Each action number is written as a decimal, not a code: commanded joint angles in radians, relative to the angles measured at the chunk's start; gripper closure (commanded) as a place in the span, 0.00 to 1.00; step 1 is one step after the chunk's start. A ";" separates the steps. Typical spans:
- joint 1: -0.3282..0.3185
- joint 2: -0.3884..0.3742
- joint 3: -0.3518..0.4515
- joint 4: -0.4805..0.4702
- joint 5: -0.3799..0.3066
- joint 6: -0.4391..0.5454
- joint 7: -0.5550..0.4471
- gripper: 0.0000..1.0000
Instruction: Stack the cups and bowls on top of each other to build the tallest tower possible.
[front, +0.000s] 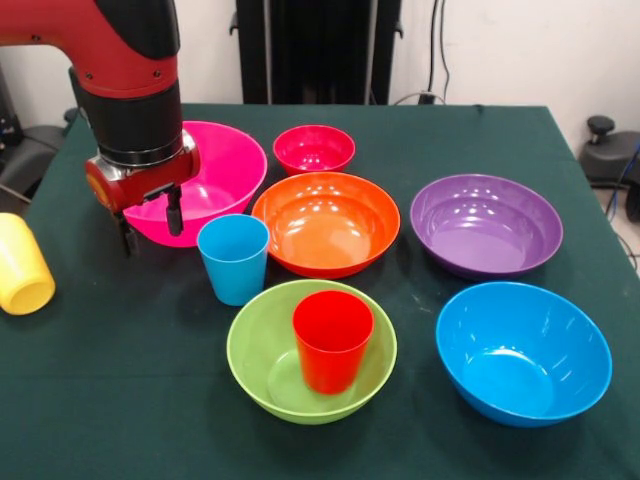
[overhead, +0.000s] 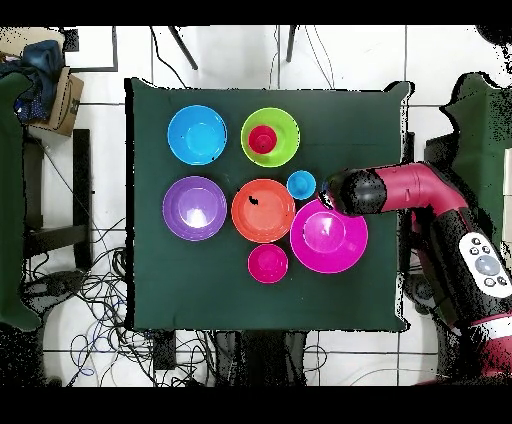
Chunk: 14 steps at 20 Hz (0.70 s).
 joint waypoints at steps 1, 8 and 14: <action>0.020 0.028 -0.028 0.012 -0.014 0.001 -0.216 0.00; -0.003 0.012 -0.005 0.033 0.019 0.019 -0.259 0.00; -0.018 0.001 0.003 0.053 0.030 0.020 -0.281 0.00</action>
